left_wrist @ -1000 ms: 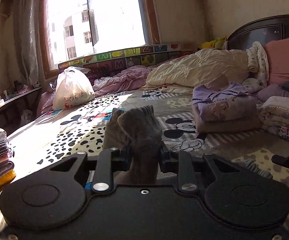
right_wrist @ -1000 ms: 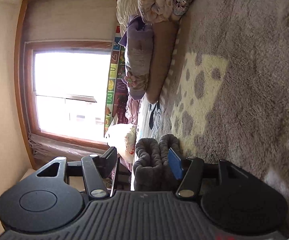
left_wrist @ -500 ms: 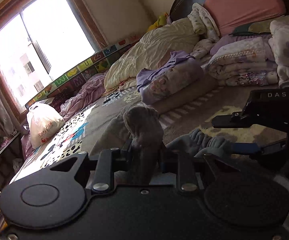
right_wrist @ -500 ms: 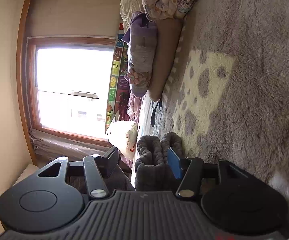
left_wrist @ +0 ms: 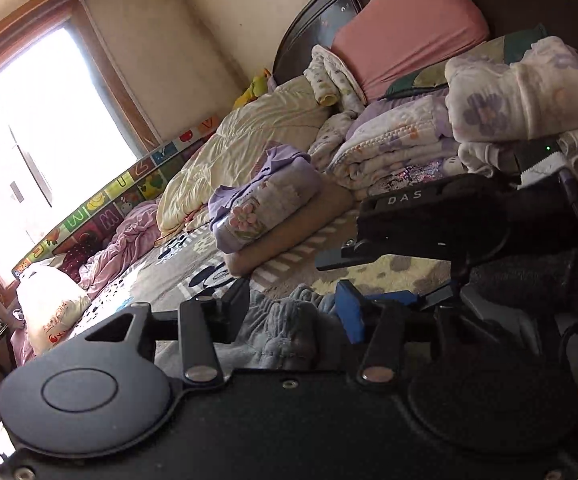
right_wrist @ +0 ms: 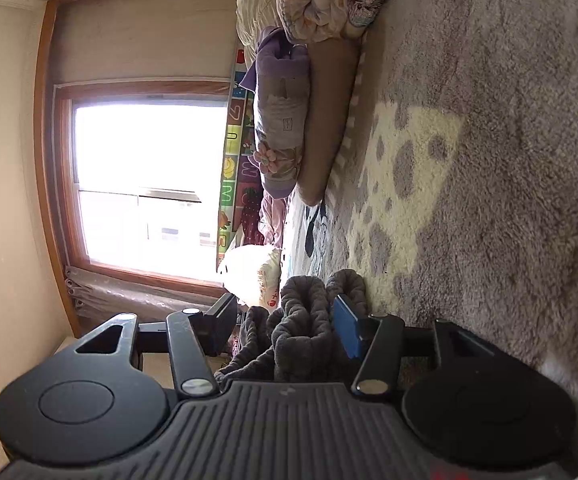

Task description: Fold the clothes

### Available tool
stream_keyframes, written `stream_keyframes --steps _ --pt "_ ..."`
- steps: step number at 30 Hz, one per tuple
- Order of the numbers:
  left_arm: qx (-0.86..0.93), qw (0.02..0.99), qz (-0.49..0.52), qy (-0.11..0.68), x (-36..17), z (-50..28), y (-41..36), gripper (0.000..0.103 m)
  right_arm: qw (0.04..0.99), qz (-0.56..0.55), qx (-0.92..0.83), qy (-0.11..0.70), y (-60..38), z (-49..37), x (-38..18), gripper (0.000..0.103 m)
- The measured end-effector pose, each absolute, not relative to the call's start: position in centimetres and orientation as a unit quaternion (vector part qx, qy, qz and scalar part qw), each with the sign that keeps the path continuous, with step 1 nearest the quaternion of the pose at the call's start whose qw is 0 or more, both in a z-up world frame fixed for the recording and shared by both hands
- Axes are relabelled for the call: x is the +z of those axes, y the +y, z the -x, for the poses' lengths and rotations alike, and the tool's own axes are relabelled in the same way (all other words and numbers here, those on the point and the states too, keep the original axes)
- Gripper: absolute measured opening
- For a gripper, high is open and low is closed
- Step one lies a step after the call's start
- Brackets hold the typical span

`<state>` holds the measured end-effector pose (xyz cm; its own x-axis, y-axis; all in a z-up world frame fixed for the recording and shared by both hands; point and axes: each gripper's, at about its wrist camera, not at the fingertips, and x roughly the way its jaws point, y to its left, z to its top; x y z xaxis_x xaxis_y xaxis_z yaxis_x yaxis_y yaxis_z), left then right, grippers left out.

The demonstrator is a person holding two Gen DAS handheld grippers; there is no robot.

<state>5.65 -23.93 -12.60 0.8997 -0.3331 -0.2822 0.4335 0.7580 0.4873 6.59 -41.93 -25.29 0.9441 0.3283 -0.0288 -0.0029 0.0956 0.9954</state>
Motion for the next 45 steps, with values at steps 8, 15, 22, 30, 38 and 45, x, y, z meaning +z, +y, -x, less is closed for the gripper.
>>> stream_keyframes --steps 8,15,22,30,38,45 --pt "-0.091 0.970 -0.026 0.222 -12.1 -10.6 -14.7 0.035 0.740 -0.652 0.111 0.125 -41.8 -6.6 -24.9 0.054" --pt "-0.148 0.949 -0.150 0.235 -19.1 -11.3 -21.9 0.026 0.757 -0.631 0.105 0.133 -41.3 -6.6 -24.7 0.054" --pt "-0.202 0.940 -0.051 0.269 -15.9 -11.6 -18.0 0.027 0.782 -0.601 0.098 0.132 -41.0 -6.1 -24.0 0.054" --pt "-0.171 0.963 0.000 0.208 -13.4 -7.9 -12.0 0.040 0.947 -0.294 0.101 0.077 -35.8 -3.6 -15.6 0.056" --pt "-0.164 0.962 0.003 0.218 -15.9 -9.0 -10.1 0.041 0.982 -0.020 0.157 0.102 -27.9 -5.8 -12.3 0.054" --pt "-0.188 0.955 -0.101 0.204 -19.5 -8.4 -11.1 0.050 0.960 0.014 0.130 0.249 -29.8 -13.2 -15.7 0.045"
